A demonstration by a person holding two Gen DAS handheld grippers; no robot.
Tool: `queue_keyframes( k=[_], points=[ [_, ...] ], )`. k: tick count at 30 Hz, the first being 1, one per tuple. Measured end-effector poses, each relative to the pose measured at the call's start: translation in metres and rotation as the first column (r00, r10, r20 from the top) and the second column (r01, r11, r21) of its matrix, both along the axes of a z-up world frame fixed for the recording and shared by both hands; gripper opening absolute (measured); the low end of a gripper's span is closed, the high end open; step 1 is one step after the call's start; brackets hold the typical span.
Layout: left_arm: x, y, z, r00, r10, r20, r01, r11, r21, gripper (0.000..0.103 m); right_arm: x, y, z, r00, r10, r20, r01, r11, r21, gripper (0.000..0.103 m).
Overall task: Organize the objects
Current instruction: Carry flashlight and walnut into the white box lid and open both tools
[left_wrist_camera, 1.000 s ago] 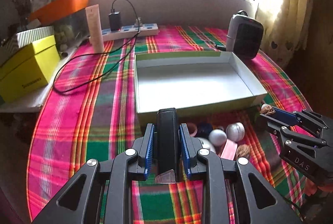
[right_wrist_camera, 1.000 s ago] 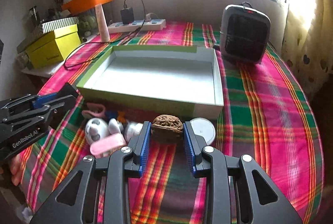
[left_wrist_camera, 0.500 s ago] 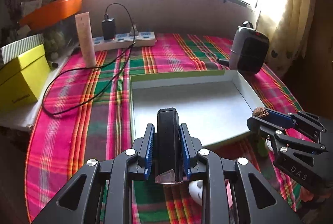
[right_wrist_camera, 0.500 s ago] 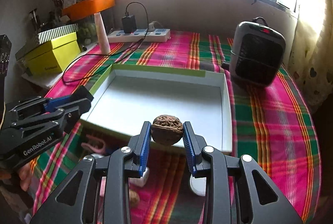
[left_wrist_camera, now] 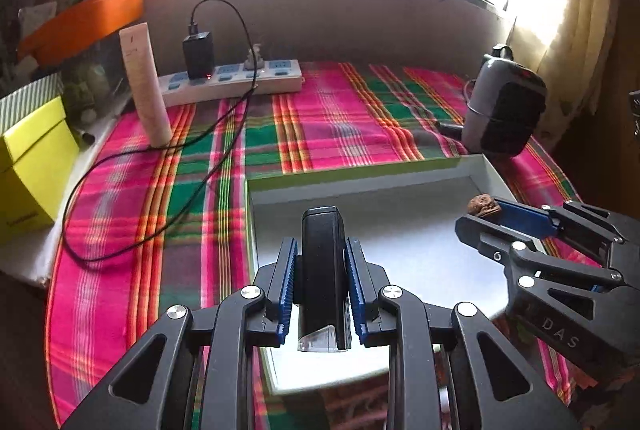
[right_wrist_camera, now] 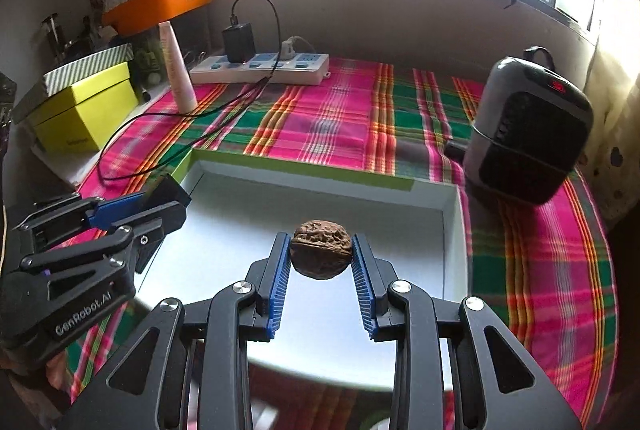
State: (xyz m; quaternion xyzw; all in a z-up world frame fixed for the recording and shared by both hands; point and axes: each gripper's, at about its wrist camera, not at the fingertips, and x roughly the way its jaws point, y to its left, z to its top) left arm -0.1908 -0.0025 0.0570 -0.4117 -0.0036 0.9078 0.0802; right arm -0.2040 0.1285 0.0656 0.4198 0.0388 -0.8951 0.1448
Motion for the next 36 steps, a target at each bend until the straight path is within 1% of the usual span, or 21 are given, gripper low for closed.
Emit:
queue_keyframes(
  k=[2,6,15,26,36],
  points=[
    [-0.007,0.001,-0.003,1.0,-0.006,0.012,0.006,1.0,0.007,0.022,-0.009,0.0,-0.004,1.0,-0.007,0.019,0.007,1.0,-0.003,0.032],
    [-0.019,0.005,-0.01,1.0,-0.008,0.023,0.008,1.0,-0.015,0.022,-0.023,-0.003,-0.012,0.999,-0.019,0.051,0.019,1.0,-0.001,0.032],
    [-0.04,0.007,-0.023,0.998,-0.005,0.057,0.006,1.0,-0.023,0.022,-0.044,-0.01,-0.021,0.997,-0.033,0.066,0.031,0.999,0.033,0.032],
    [-0.051,0.008,-0.037,0.996,0.001,0.092,0.002,0.999,-0.033,0.022,-0.053,-0.013,-0.031,0.996,-0.033,0.089,0.028,0.998,0.054,0.032],
    [-0.052,0.01,-0.039,0.996,0.003,0.084,0.001,0.999,-0.051,0.022,-0.058,-0.011,-0.036,0.994,-0.041,0.101,0.035,0.998,0.055,0.032]
  ],
)
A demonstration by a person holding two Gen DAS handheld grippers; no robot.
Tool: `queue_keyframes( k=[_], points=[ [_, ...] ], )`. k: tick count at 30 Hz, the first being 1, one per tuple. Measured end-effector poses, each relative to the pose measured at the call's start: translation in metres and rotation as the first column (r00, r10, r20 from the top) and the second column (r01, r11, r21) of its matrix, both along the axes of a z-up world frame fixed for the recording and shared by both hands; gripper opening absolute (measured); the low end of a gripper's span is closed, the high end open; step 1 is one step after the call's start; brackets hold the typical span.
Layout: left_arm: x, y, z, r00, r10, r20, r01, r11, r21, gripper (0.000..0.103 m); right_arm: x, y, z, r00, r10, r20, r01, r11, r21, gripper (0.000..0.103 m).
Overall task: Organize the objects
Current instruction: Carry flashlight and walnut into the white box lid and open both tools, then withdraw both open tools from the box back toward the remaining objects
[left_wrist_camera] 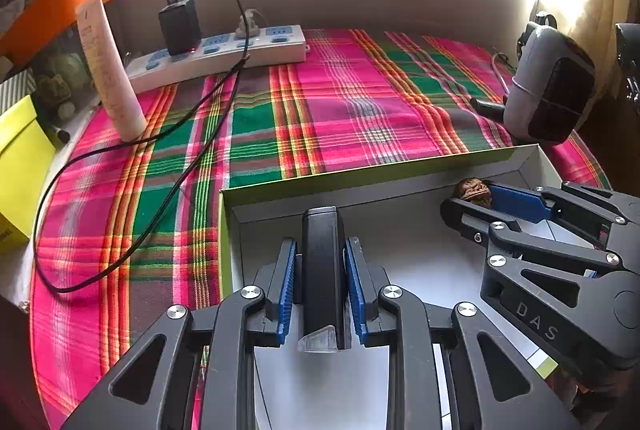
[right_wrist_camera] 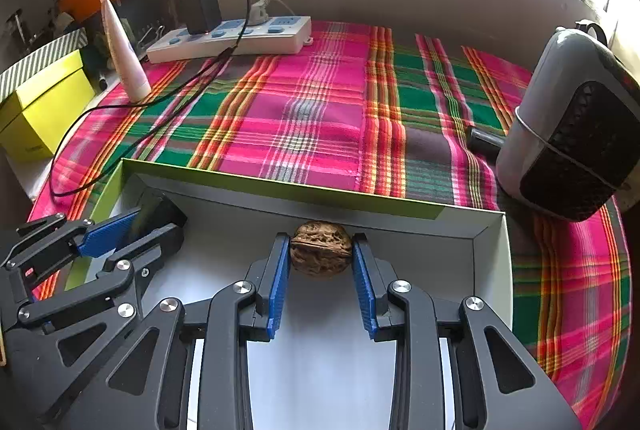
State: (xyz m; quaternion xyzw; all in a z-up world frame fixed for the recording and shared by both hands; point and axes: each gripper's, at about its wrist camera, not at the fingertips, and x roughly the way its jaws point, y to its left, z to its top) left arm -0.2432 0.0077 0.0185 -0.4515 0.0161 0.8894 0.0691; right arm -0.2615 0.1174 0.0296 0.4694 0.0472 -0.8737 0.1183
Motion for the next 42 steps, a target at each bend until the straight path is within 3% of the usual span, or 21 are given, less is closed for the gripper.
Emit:
queue_keyframes(
  k=[16,18,20,33,42],
  points=[
    [0.001,-0.004,0.002,1.0,0.007,0.002,-0.007,1.0,0.017,0.026,0.002,0.005,-0.001,1.0,-0.018,0.006,0.018,1.0,-0.022,0.032],
    [0.004,-0.005,0.006,1.0,0.013,-0.014,-0.013,1.0,0.01,0.03,0.004,0.007,0.0,1.0,-0.022,0.008,0.022,0.999,-0.031,0.037],
    [0.006,-0.007,0.009,1.0,0.017,-0.016,-0.016,1.0,0.013,0.032,0.007,0.008,0.003,1.0,-0.026,0.003,0.026,0.999,-0.038,0.05],
    [0.038,-0.012,0.025,0.998,0.022,-0.052,-0.02,0.999,0.043,0.038,0.034,0.022,0.018,0.998,-0.053,-0.022,0.051,0.995,-0.08,0.05],
    [0.065,-0.01,0.033,0.996,0.029,-0.086,-0.027,0.999,0.02,0.038,0.064,0.027,0.028,0.997,-0.054,-0.06,0.048,0.994,-0.101,0.05]
  ],
)
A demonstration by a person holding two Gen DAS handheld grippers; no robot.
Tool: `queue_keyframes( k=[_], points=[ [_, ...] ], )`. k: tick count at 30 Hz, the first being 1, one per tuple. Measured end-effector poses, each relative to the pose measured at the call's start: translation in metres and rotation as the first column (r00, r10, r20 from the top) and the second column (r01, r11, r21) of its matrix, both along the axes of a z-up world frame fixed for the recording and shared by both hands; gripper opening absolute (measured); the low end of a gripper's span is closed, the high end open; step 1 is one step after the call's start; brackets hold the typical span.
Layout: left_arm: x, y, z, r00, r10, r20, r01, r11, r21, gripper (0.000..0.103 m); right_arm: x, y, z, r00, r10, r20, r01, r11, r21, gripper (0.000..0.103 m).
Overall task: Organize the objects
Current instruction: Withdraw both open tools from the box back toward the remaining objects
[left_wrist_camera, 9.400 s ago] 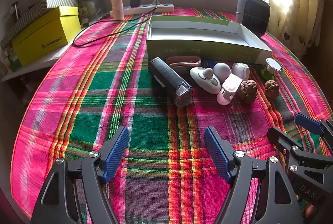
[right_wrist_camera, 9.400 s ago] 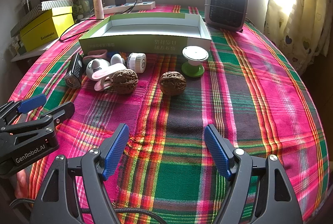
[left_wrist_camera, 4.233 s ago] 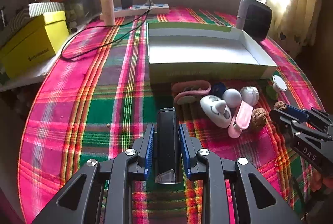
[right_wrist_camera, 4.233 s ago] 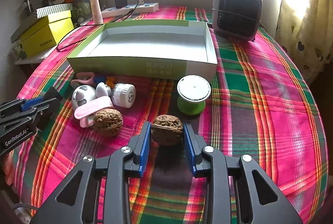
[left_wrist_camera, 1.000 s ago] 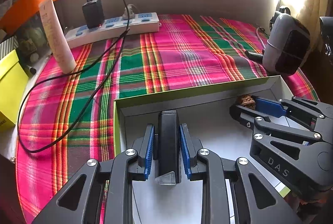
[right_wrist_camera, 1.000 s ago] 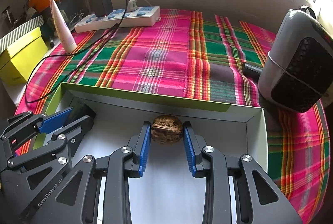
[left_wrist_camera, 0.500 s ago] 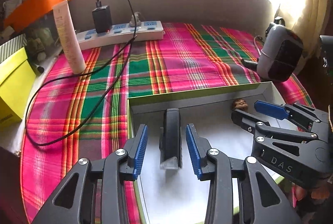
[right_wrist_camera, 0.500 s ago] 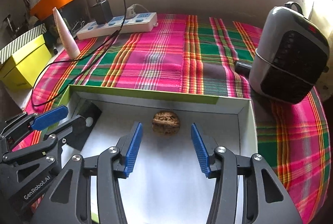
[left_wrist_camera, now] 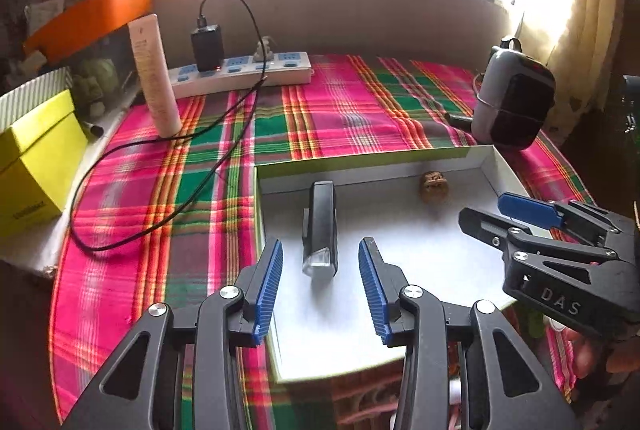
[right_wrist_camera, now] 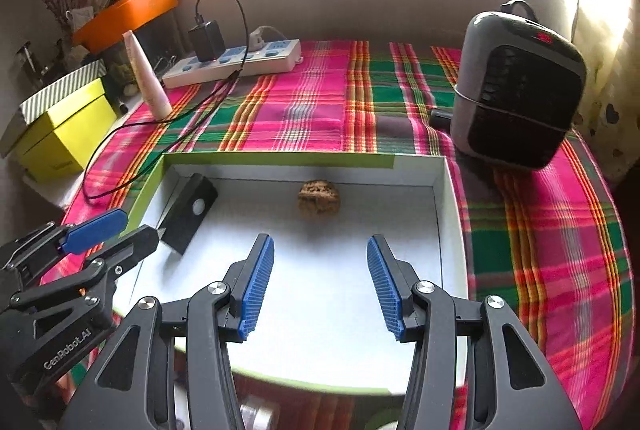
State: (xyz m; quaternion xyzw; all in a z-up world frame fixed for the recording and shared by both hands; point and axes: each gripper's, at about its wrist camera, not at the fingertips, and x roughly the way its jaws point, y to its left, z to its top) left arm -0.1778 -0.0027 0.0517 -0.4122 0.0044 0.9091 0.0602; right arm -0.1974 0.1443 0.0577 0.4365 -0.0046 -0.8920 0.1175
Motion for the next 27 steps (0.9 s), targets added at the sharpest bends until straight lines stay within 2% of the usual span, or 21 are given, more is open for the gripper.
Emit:
queue_keyframes(
  k=[7,13,27],
  points=[
    [0.022,0.003,0.003,1.0,0.0,-0.011,0.001,1.0,0.006,0.038,0.026,0.003,0.006,0.999,0.002,-0.032,-0.002,1.0,-0.012,0.05],
    [0.042,0.003,0.005,1.0,-0.004,-0.016,0.004,0.999,0.04,0.038,0.048,0.006,0.008,0.999,0.002,-0.051,-0.003,1.0,-0.016,0.05],
    [0.085,0.01,0.007,0.998,-0.018,-0.065,0.018,1.0,-0.001,0.038,0.093,0.014,0.008,0.995,0.013,-0.094,-0.012,1.0,0.007,0.05]
  ],
)
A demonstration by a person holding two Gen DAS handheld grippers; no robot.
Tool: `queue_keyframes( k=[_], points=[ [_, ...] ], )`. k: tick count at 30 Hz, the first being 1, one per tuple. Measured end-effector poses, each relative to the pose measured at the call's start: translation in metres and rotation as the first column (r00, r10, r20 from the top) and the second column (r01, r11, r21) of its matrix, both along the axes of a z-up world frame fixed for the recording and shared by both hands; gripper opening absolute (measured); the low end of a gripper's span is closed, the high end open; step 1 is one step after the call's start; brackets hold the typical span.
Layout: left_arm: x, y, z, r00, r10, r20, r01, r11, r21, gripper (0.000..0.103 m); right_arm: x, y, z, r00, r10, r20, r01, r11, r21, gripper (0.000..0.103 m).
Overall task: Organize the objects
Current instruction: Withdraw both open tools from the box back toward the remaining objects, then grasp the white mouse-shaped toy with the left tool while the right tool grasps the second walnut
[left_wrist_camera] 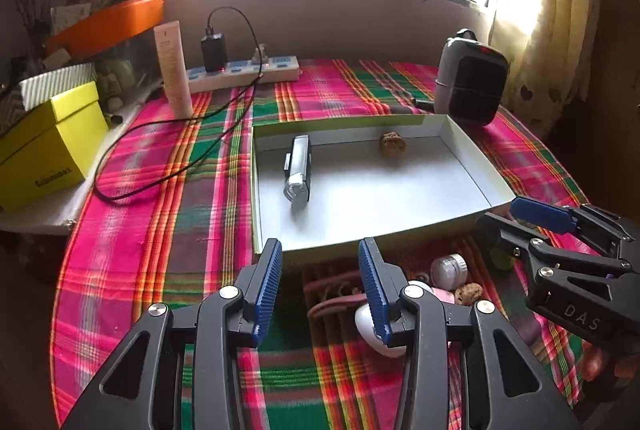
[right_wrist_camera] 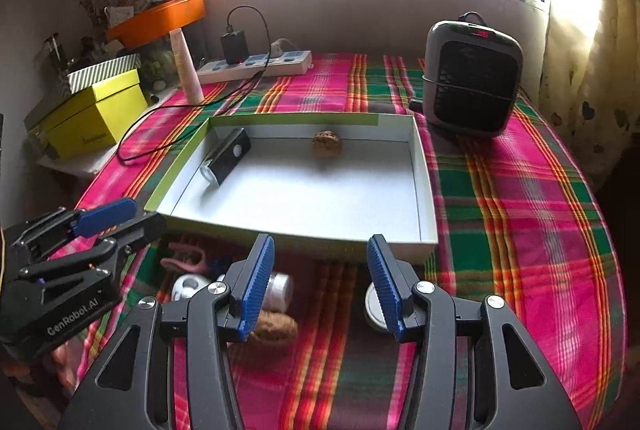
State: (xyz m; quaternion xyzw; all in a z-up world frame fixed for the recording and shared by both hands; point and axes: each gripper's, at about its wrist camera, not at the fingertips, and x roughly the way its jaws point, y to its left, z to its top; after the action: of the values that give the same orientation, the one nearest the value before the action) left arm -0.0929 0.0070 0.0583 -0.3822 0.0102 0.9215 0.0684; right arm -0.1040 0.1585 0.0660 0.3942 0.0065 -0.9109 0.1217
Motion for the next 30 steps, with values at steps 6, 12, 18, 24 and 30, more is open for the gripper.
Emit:
queue_keyframes(
  k=[6,12,18,24,30],
  points=[
    [0.012,0.004,-0.004,1.0,-0.016,0.006,0.016,1.0,0.002,0.038,0.014,0.004,-0.004,1.0,0.008,0.004,-0.008,1.0,-0.002,0.05],
    [0.022,0.001,-0.012,0.999,-0.032,0.028,0.031,0.999,0.03,0.038,0.026,0.012,-0.009,1.0,0.002,0.007,-0.002,1.0,0.001,0.05],
    [0.028,-0.004,-0.021,0.997,-0.045,0.058,0.042,0.998,0.052,0.038,0.038,0.018,-0.012,1.0,-0.007,-0.006,0.007,1.0,0.015,0.05],
    [0.031,0.001,-0.027,0.993,-0.092,0.077,0.086,0.993,0.078,0.038,0.043,0.018,-0.018,1.0,0.005,0.002,-0.005,1.0,0.021,0.05],
    [0.029,0.008,-0.033,0.986,-0.126,0.11,0.115,0.988,0.107,0.038,0.046,0.02,-0.026,1.0,0.01,0.025,-0.01,1.0,0.012,0.05]
  ],
)
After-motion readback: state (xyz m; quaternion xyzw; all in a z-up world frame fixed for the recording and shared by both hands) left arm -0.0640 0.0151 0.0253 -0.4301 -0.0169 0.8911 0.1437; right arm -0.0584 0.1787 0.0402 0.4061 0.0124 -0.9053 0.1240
